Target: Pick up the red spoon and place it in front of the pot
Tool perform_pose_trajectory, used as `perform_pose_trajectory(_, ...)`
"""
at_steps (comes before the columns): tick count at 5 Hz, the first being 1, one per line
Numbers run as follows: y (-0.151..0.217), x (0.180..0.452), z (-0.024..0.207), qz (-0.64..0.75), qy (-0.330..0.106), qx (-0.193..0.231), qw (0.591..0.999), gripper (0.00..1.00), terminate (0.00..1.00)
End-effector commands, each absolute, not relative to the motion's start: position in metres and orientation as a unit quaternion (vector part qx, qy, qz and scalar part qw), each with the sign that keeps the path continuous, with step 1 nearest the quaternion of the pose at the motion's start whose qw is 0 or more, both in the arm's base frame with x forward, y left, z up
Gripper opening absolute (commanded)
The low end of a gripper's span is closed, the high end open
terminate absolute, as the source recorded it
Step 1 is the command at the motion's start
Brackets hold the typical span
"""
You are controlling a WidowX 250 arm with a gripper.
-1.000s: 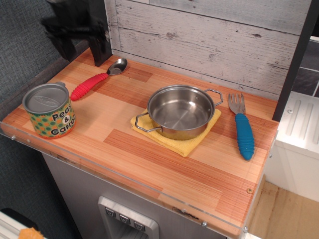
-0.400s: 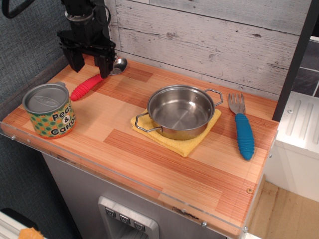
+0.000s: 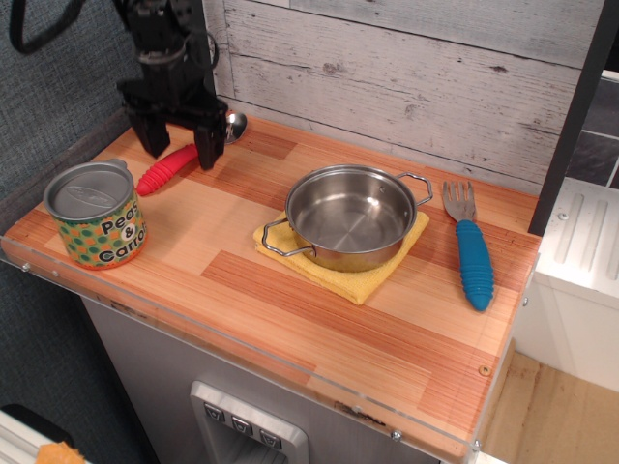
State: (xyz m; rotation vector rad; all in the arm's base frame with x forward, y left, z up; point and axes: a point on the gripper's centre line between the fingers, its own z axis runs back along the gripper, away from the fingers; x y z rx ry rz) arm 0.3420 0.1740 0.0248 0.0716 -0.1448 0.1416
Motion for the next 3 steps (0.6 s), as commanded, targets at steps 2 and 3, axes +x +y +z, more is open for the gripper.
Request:
perform_pose_trajectory(2, 0.1872, 0.3402, 0.0227, 0.086, -0.074, 0.053, 0.992, 1.0, 0.0)
perform_pose_trajectory(3, 0.1845, 0.34, 0.0224, 0.085, -0.075, 0.053, 0.992, 0.0, 0.0)
